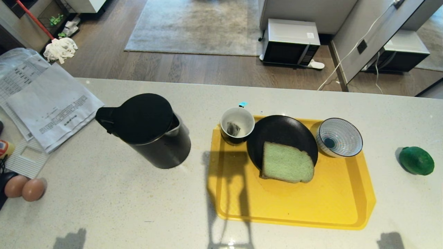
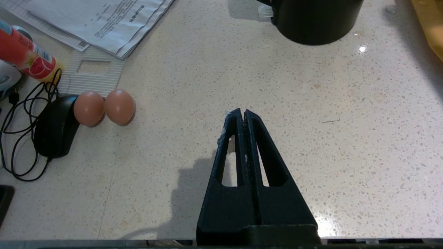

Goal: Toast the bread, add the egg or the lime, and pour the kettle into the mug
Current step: Pick up the bread slice

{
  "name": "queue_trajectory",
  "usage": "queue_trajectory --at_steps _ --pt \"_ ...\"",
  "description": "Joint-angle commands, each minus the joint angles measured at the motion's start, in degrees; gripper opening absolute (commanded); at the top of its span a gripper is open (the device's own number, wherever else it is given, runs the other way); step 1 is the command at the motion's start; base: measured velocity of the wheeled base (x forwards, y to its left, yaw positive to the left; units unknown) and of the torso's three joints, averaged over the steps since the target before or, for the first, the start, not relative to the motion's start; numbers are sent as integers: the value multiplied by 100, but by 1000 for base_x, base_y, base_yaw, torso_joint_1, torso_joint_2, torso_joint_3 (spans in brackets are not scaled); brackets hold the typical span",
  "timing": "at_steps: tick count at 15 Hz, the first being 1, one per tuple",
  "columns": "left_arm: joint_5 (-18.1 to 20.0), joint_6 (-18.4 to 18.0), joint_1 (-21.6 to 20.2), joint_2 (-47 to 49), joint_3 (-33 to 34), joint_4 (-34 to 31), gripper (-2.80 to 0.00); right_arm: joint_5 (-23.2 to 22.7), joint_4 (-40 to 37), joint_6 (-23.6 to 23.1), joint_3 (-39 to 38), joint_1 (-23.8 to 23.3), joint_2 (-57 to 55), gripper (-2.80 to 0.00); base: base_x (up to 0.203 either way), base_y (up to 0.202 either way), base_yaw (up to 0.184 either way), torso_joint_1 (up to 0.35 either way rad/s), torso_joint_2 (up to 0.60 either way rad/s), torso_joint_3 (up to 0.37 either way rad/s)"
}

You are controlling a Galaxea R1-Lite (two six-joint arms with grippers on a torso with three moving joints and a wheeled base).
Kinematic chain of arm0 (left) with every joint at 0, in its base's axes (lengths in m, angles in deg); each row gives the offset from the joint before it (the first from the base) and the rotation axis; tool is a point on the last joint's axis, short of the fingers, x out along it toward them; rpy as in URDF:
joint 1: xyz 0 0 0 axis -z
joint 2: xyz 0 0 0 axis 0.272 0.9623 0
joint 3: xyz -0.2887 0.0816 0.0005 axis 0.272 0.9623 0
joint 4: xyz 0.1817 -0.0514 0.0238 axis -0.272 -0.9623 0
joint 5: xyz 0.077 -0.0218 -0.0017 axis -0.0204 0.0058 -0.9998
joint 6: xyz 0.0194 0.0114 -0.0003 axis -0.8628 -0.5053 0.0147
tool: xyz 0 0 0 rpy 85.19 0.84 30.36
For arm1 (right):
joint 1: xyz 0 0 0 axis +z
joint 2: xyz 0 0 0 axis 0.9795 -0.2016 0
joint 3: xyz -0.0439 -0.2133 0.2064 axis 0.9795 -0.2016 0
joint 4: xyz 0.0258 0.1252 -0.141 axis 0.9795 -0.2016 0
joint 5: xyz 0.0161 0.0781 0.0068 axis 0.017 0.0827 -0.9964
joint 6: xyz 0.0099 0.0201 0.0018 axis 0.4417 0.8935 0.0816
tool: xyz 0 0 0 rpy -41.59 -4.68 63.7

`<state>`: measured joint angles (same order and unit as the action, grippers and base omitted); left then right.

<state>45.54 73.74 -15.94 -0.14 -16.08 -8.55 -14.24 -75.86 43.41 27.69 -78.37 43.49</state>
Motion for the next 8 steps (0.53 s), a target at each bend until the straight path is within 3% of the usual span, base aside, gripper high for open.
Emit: queue_trajectory --at_steps 1,8 --pt "-2 -5 -2 -13 97 3 -280 -3 4 -7 0 0 -2 -280 0 0 0 -46 100 46" --pt "-2 -5 -2 -13 97 9 -280 -3 4 -7 0 0 -2 -280 0 0 0 -60 124 59"
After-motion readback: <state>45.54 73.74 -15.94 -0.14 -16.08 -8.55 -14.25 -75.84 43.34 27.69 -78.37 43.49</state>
